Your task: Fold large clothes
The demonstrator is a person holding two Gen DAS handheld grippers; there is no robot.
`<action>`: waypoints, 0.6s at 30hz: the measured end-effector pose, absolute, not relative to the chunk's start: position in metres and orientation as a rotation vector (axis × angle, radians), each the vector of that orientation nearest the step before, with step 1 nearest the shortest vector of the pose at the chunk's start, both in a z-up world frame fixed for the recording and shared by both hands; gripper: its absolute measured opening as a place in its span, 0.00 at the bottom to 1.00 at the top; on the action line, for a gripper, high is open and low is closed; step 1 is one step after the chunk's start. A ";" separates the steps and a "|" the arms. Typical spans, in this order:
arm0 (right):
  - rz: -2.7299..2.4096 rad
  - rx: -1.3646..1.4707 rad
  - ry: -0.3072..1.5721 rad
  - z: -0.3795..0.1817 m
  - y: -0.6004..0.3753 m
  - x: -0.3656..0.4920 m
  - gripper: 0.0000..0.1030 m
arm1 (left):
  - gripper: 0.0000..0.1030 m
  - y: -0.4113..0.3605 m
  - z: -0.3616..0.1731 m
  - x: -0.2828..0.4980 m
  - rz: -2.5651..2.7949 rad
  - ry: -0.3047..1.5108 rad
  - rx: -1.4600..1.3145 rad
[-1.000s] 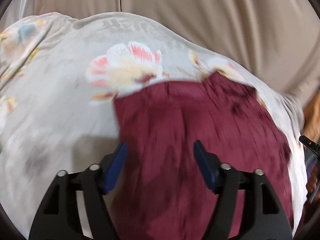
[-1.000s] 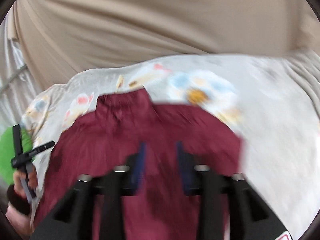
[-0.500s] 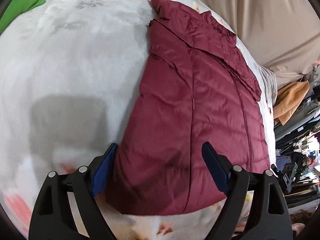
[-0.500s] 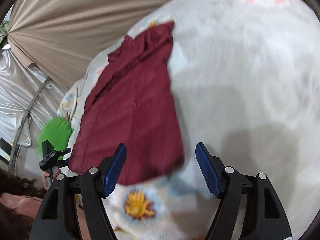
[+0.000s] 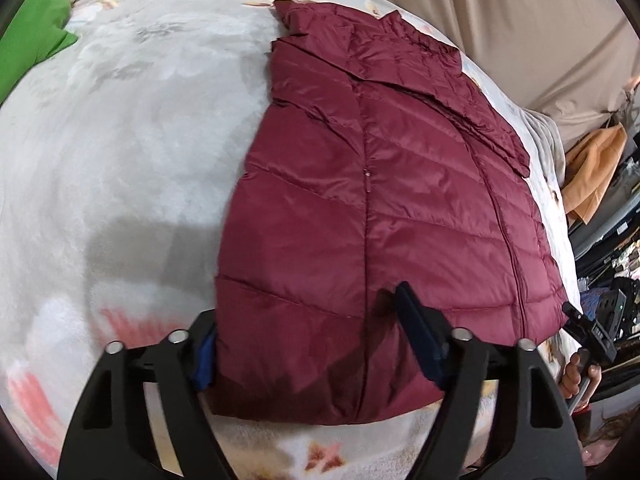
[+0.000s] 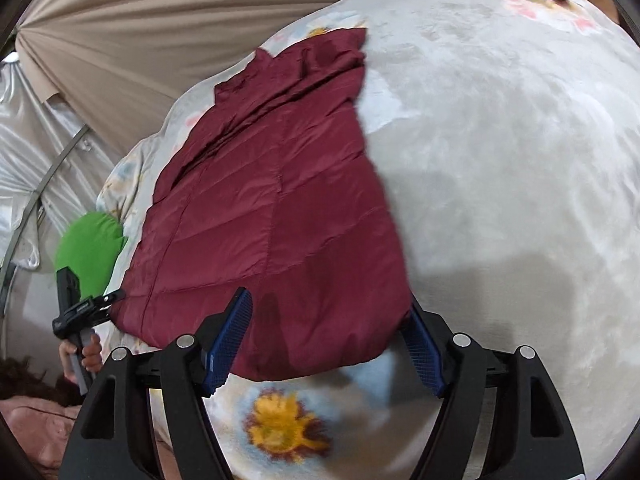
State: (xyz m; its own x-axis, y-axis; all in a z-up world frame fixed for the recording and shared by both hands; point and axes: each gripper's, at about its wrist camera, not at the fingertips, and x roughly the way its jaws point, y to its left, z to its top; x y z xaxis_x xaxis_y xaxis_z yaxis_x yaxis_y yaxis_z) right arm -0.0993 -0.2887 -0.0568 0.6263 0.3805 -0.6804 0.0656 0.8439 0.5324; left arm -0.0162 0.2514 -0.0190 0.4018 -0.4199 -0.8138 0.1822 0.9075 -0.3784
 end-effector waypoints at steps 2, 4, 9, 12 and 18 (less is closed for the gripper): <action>0.181 0.557 0.885 -0.057 -0.286 -0.097 0.34 | 0.46 0.251 -0.017 -0.016 -0.412 1.097 -0.245; 0.199 0.594 0.861 -0.052 -0.286 -0.099 0.15 | 0.30 0.250 -0.013 -0.018 -0.444 1.093 -0.256; 0.258 0.524 0.667 -0.002 -0.279 -0.127 0.07 | 0.08 0.261 0.023 -0.033 -0.514 0.989 -0.328; 0.297 0.461 0.573 0.028 -0.269 -0.150 0.05 | 0.07 0.268 0.051 -0.049 -0.579 0.910 -0.364; 0.376 0.397 0.328 0.089 -0.261 -0.201 0.05 | 0.07 0.292 0.121 -0.088 -0.656 0.697 -0.427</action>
